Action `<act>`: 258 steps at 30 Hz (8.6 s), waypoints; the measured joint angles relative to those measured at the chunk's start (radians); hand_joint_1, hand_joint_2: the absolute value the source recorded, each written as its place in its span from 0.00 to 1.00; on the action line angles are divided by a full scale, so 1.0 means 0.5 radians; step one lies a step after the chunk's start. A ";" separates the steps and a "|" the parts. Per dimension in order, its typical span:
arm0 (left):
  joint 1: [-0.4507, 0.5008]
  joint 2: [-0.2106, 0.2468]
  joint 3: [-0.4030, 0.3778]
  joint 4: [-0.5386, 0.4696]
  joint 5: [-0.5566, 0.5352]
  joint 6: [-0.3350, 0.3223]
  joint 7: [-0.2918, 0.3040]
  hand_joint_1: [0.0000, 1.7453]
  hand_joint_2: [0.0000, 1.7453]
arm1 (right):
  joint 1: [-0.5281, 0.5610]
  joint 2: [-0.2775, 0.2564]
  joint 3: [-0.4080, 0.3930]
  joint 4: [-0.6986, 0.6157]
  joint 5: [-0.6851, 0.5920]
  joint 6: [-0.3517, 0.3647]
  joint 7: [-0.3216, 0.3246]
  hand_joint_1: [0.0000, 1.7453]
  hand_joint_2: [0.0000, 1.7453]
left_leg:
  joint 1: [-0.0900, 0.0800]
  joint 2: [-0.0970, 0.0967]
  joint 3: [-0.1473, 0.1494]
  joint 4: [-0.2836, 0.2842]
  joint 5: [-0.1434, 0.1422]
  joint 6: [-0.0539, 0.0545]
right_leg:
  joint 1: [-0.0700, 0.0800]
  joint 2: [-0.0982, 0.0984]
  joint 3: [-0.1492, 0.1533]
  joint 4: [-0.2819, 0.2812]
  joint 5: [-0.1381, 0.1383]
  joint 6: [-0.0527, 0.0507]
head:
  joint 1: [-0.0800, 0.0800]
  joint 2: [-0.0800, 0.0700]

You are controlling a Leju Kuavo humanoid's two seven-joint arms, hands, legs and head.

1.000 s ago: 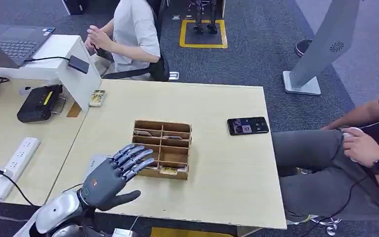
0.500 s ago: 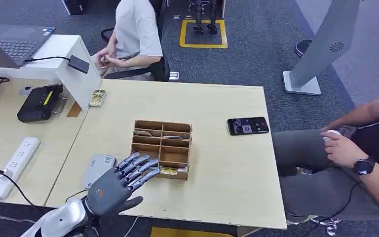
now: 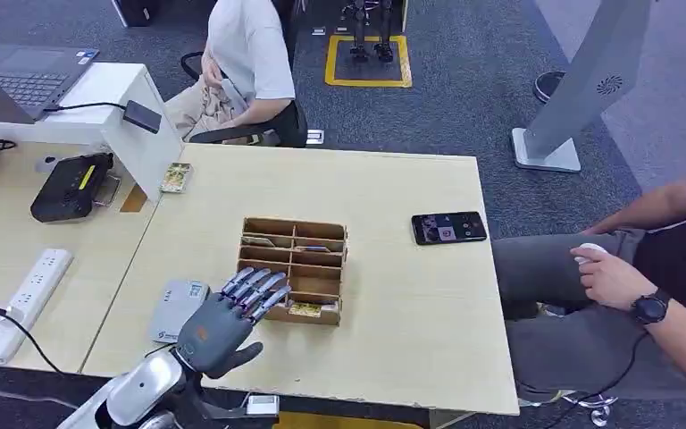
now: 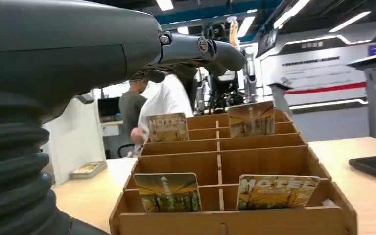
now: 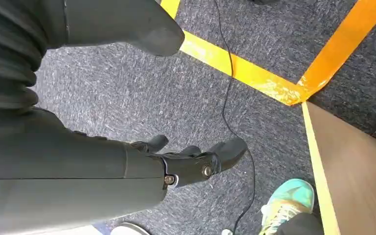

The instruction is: Pass the card to the sensor for recognition and then transmit it.

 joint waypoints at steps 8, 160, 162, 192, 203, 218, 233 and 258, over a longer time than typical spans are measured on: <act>-0.001 -0.049 0.027 0.091 0.050 -0.047 0.005 0.00 1.00 | 0.001 0.000 -0.015 0.000 0.004 0.000 0.014 0.00 1.00 | 0.000 0.000 0.000 0.000 0.000 0.000 | 0.000 0.000 0.000 0.000 0.000 0.000 | -0.001 -0.001; -0.022 -0.241 0.334 0.392 0.374 -0.179 -0.006 1.00 1.00 | -0.009 0.000 -0.099 -0.021 0.081 -0.001 0.024 0.00 1.00 | 0.000 0.000 0.000 0.000 0.000 0.000 | 0.000 0.000 0.001 0.000 0.000 0.000 | -0.001 0.000; -0.024 -0.240 0.334 0.392 0.391 -0.180 -0.023 1.00 1.00 | -0.009 0.000 -0.099 -0.022 0.082 -0.001 0.026 0.00 1.00 | 0.000 0.000 0.000 0.000 0.000 0.000 | 0.000 0.000 0.001 0.000 0.000 0.000 | -0.001 0.000; -0.600 0.187 0.851 -0.494 1.172 -0.262 -0.247 1.00 1.00 | 0.020 0.001 -0.184 0.000 0.077 -0.010 -0.066 0.00 1.00 | 0.004 0.000 0.000 -0.001 0.005 -0.006 | 0.005 0.001 -0.001 0.003 0.004 -0.007 | -0.002 -0.001; -0.555 0.177 0.853 -0.173 0.316 0.034 0.214 1.00 1.00 | 0.019 0.001 -0.194 0.000 0.113 -0.019 -0.038 0.00 1.00 | 0.005 0.000 0.000 -0.001 0.005 -0.006 | 0.005 0.001 -0.002 0.003 0.004 -0.007 | -0.002 -0.001; -0.517 0.177 0.854 0.238 -0.074 0.118 0.392 1.00 1.00 | 0.019 0.000 -0.198 0.000 0.117 -0.018 -0.031 0.00 1.00 | 0.004 0.000 0.000 -0.001 0.005 -0.006 | 0.005 0.001 -0.002 0.003 0.004 -0.006 | -0.002 -0.001; -0.516 0.165 0.856 0.299 -0.085 0.118 0.393 0.00 1.00 | 0.019 0.001 -0.219 0.000 0.117 -0.018 -0.037 0.00 1.00 | 0.005 0.001 -0.001 -0.001 0.005 -0.007 | 0.005 0.001 -0.003 0.003 0.004 -0.007 | -0.002 0.000; 0.115 0.104 1.442 0.122 0.373 0.756 0.166 0.00 1.00 | 0.073 0.004 -0.298 0.018 0.030 -0.088 -0.121 0.00 1.00 | 0.004 0.009 -0.001 -0.002 0.002 -0.009 | 0.005 0.012 -0.002 0.003 0.003 -0.007 | -0.002 0.000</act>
